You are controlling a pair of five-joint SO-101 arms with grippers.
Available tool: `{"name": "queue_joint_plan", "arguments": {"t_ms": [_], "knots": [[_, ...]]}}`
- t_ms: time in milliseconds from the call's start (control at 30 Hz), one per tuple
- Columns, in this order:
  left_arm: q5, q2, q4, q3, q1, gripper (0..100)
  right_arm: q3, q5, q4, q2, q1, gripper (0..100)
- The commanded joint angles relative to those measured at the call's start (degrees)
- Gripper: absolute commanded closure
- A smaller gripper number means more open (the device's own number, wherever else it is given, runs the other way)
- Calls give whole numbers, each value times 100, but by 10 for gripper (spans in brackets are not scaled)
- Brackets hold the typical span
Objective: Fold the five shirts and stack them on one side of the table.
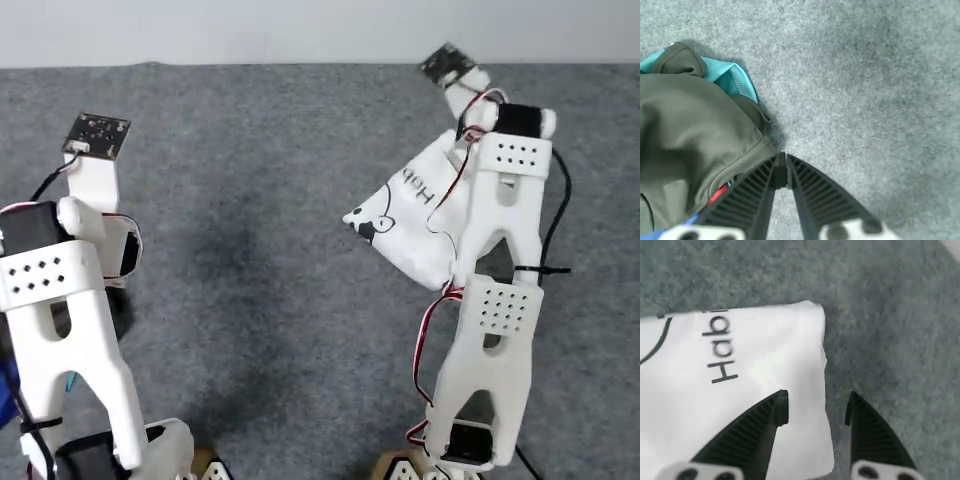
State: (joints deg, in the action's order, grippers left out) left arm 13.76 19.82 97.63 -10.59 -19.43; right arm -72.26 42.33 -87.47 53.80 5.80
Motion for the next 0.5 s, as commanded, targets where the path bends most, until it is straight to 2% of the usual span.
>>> {"name": "queue_joint_plan", "arguments": {"t_ms": [0, 167, 333, 467], "knots": [[62, 132, -97, -22, 62, 995, -642, -747, -576, -84, 171, 790], [62, 132, -97, -31, 62, 995, -985, -2532, -1543, -92, 215, 777], [62, 132, -97, -31, 62, 995, -905, -4765, -1534, -92, 207, 776], [62, 132, -97, -31, 62, 995, -897, -5908, -1552, -101, 163, 775]]}}
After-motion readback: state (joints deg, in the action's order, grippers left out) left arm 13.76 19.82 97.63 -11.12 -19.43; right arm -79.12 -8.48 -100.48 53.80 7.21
